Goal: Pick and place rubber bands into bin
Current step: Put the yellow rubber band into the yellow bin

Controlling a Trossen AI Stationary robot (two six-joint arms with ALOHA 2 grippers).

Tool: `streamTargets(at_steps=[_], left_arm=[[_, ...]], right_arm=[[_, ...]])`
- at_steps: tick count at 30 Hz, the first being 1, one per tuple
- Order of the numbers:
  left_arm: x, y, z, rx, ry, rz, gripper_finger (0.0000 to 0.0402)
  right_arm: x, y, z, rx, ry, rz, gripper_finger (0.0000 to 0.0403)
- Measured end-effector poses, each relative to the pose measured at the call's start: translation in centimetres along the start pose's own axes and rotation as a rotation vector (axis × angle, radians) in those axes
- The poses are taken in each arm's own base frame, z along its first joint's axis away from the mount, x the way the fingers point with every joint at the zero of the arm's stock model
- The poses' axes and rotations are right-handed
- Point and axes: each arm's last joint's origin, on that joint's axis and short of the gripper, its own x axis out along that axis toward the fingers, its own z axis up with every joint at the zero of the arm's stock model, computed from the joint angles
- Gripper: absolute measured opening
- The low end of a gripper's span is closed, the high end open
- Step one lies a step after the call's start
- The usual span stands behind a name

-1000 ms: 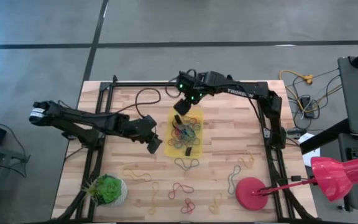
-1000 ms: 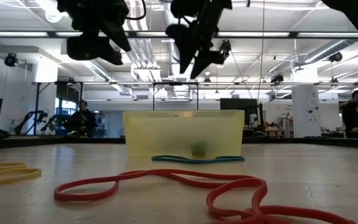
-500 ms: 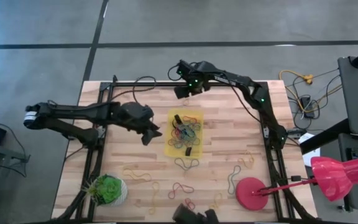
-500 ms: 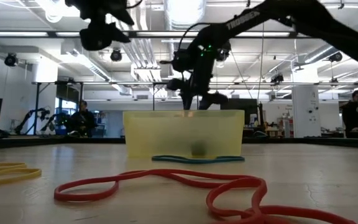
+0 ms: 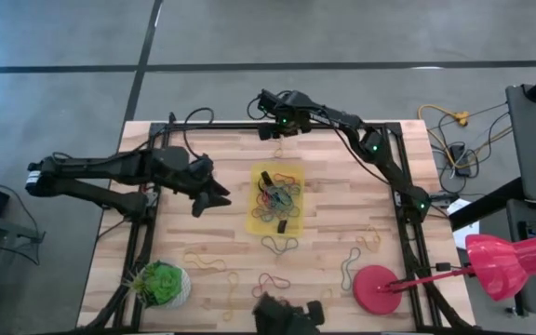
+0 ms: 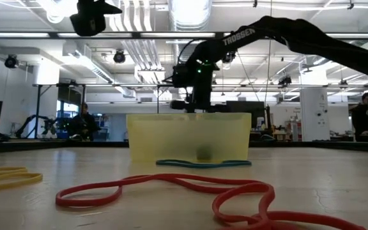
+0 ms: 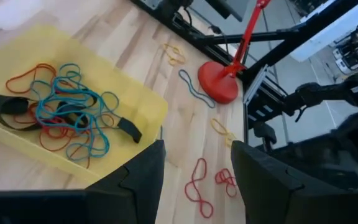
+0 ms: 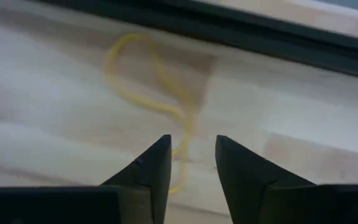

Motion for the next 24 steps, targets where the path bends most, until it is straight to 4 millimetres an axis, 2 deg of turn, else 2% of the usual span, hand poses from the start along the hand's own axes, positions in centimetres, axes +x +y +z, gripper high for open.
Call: streamTargets(at_steps=[4,9,12,17,24], left_arm=[[-0.6,-0.1,-0.1,0.003,-0.014,-0.01,0.017],[-0.5,0.1,-0.2,0.003,-0.01,-0.007,0.017],[-0.2,0.2,-0.3,0.0,0.0,-0.001,0.017],[0.7,0.4,-0.4,-0.005,0.025,0.016,0.017],[2.0,0.4,0.5,0.0,-0.042,0.035,0.017]], right_arm=[[0.6,-0.8,-0.1,0.005,0.086,-0.012,0.0141],[0.9,0.0,-1.3,-0.065,0.164,0.034,0.0187],[0.8,0.1,-1.3,-0.091,0.174,0.059,0.0212],[0.9,-0.7,-0.1,-0.076,0.152,0.076,0.0234],[1.3,-2.8,1.7,-0.095,0.203,0.136,0.0228]])
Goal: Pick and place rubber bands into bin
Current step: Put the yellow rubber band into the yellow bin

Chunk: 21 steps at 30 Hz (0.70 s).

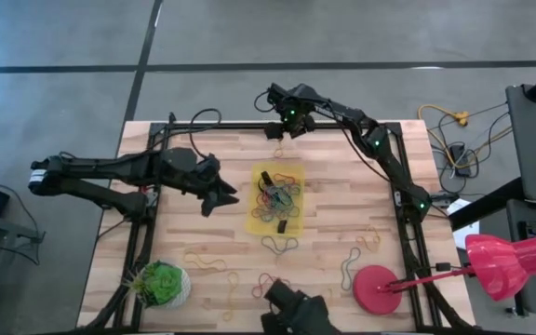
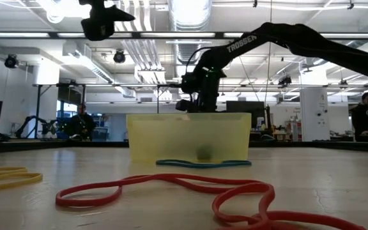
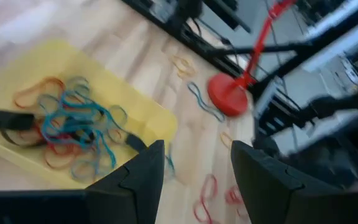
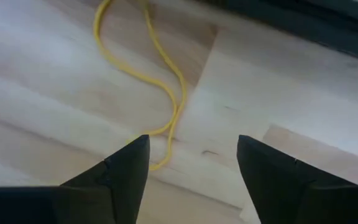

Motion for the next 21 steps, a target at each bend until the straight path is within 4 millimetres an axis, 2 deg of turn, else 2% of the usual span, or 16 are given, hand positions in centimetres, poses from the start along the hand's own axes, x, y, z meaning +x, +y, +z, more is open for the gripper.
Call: streamTargets(at_steps=[4,7,9,13,17,21], left_arm=[[1.1,0.8,1.0,-0.02,-0.039,0.061,0.017],[1.9,2.2,1.7,-0.043,-0.028,0.107,0.017],[2.5,3.2,2.2,-0.047,-0.015,0.123,0.017],[3.8,5.5,2.8,-0.076,0.021,0.167,0.017],[5.1,7.8,3.6,-0.054,0.051,0.22,0.017],[6.5,10.0,5.5,-0.027,0.077,0.218,0.017]], right_arm=[[-0.4,0.0,-0.6,-0.136,0.099,0.067,0.0224],[-1.1,0.6,-2.4,-0.28,0.184,0.031,0.0224],[-1.9,1.4,-3.9,-0.372,0.19,-0.055,0.0224],[-4.9,3.3,-6.7,-0.541,0.079,-0.226,0.0224],[-8.7,4.5,-9.0,-0.599,-0.005,-0.197,0.0224],[-12.4,4.1,-10.8,-0.586,-0.068,-0.165,0.0224]])
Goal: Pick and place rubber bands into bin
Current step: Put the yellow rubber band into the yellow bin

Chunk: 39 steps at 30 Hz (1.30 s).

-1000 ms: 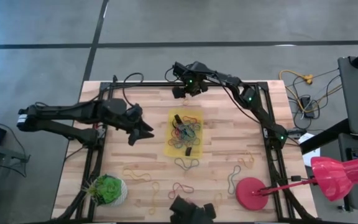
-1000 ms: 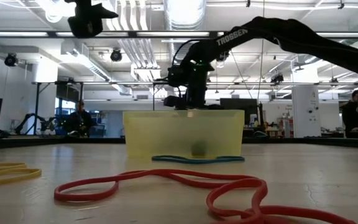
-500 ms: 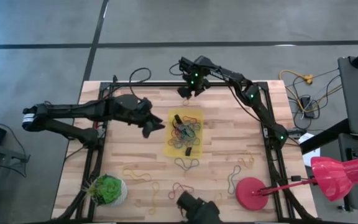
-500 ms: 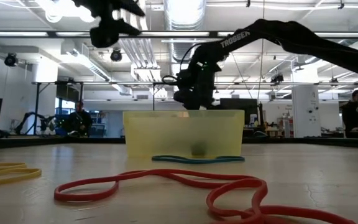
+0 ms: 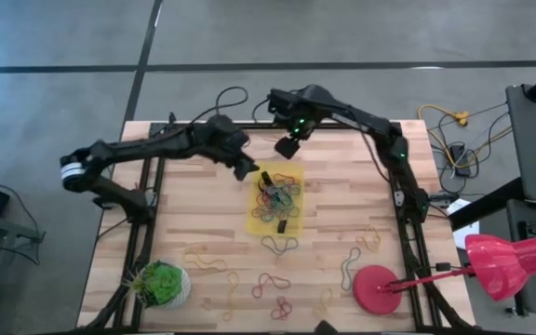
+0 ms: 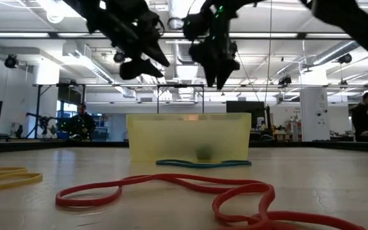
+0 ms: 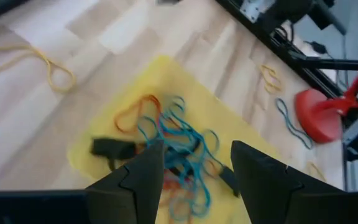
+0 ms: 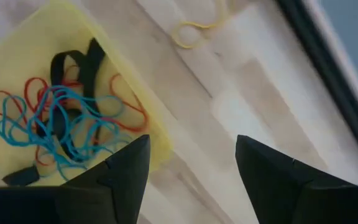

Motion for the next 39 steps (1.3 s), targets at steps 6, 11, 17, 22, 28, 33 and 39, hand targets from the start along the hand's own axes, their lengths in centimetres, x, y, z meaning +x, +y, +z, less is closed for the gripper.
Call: streamTargets(at_steps=[6,11,17,22,28,33,39], left_arm=[[2.9,2.5,2.9,0.206,0.032,0.049,0.017],[5.4,4.3,4.6,0.363,0.17,0.075,0.017],[8.0,7.9,6.3,0.426,0.381,0.106,0.017],[9.3,10.7,7.8,0.369,0.453,0.149,0.017],[9.7,11.8,10.0,0.531,0.429,0.284,0.017],[10.1,12.3,10.7,0.516,0.421,0.308,0.017],[8.7,11.5,9.7,0.308,0.503,0.324,0.017]], right_arm=[[-3.9,-1.2,-3.7,0.021,-0.058,-0.042,0.0224],[-5.0,-1.4,-7.2,0.056,-0.087,-0.035,0.0224],[-4.8,-1.2,-11.3,0.154,-0.122,-0.009,0.0224],[-4.1,-1.0,-13.5,0.224,-0.176,0.027,0.0224],[-3.5,-1.1,-15.1,0.269,-0.196,0.046,0.0224],[-3.2,-1.1,-15.0,0.301,-0.219,0.043,0.0224],[-1.6,-1.0,-11.9,0.401,-0.303,0.157,0.0224]])
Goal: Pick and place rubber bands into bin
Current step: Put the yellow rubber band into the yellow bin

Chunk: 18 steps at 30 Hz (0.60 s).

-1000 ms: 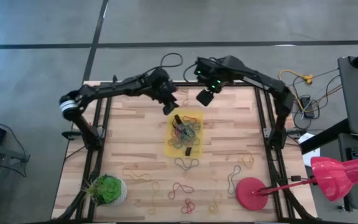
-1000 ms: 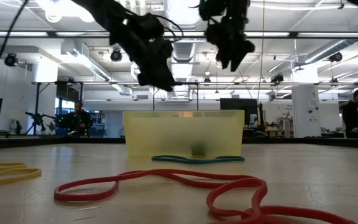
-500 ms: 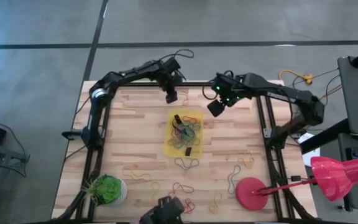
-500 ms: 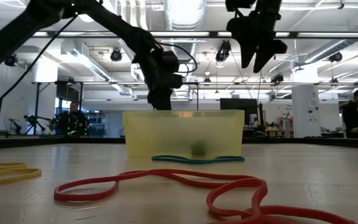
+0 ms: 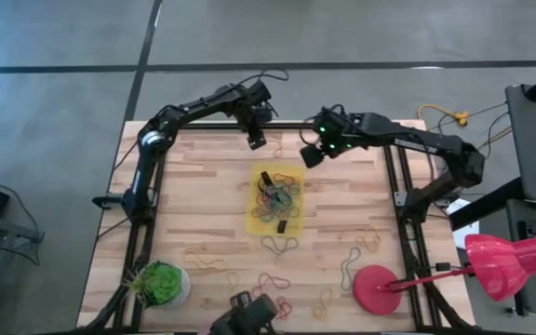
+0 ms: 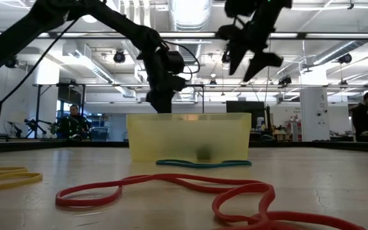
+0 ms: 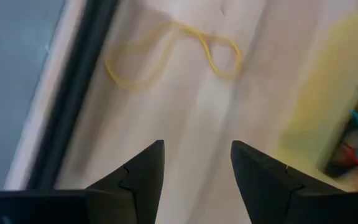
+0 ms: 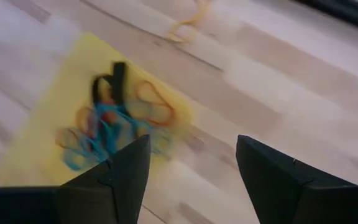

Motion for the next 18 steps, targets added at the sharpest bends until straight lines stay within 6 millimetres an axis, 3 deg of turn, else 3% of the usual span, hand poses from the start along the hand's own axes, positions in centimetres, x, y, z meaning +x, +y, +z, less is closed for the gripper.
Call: streamTargets(at_steps=[5,11,18], left_arm=[[-2.5,-2.9,-1.3,-0.021,0.029,-0.029,0.017],[-7.0,-7.3,-3.8,-0.056,-0.064,-0.045,0.017],[-11.4,-11.1,-8.4,-0.128,-0.215,-0.03,0.017]], right_arm=[[5.1,-0.2,2.9,0.018,0.015,0.077,0.0224],[10.9,-0.7,5.9,0.002,0.084,0.024,0.0224],[15.4,0.0,9.9,0.01,0.129,0.026,0.0224]])
